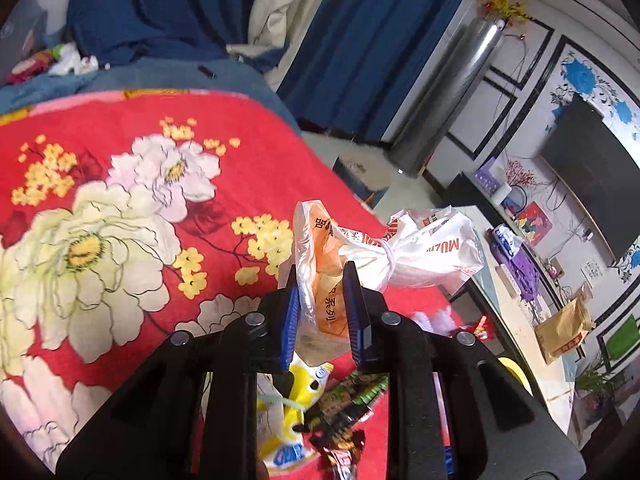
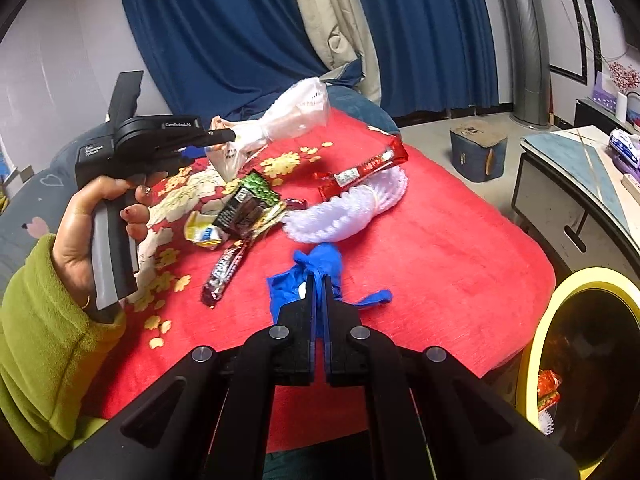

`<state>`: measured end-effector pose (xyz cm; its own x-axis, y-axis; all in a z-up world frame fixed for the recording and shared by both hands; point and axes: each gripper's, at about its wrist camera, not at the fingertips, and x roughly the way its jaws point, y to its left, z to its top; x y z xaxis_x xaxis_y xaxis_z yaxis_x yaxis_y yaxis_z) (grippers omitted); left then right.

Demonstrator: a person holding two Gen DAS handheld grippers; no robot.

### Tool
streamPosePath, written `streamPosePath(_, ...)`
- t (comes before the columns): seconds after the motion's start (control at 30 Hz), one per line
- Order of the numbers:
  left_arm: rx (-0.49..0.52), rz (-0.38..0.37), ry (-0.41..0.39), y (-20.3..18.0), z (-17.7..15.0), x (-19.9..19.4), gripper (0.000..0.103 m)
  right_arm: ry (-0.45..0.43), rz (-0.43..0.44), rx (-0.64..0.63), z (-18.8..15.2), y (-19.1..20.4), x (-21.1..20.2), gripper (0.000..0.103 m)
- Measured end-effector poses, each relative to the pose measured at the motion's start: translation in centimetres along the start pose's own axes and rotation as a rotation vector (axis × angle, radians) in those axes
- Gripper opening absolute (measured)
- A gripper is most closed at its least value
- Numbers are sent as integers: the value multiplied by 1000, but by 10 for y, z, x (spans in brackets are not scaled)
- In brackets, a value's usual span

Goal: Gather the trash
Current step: 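Grasp the white-orange plastic bag with the left gripper while the right grasps the blue glove, then carry the plastic bag and blue glove over the yellow-rimmed bin with both grippers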

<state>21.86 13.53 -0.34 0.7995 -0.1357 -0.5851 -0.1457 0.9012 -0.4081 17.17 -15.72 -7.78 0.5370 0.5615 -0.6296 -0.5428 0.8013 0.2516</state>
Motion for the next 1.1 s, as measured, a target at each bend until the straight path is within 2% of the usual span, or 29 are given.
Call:
streamPosePath(0.33, 72, -57, -58, -34, -12, -34, 15, -37, 15, -8, 4, 0, -31, 3)
streamPosePath(1.1, 224, -119, -69, -100, -41, -45, 15, -189, -112, 32, 19, -41, -90, 3)
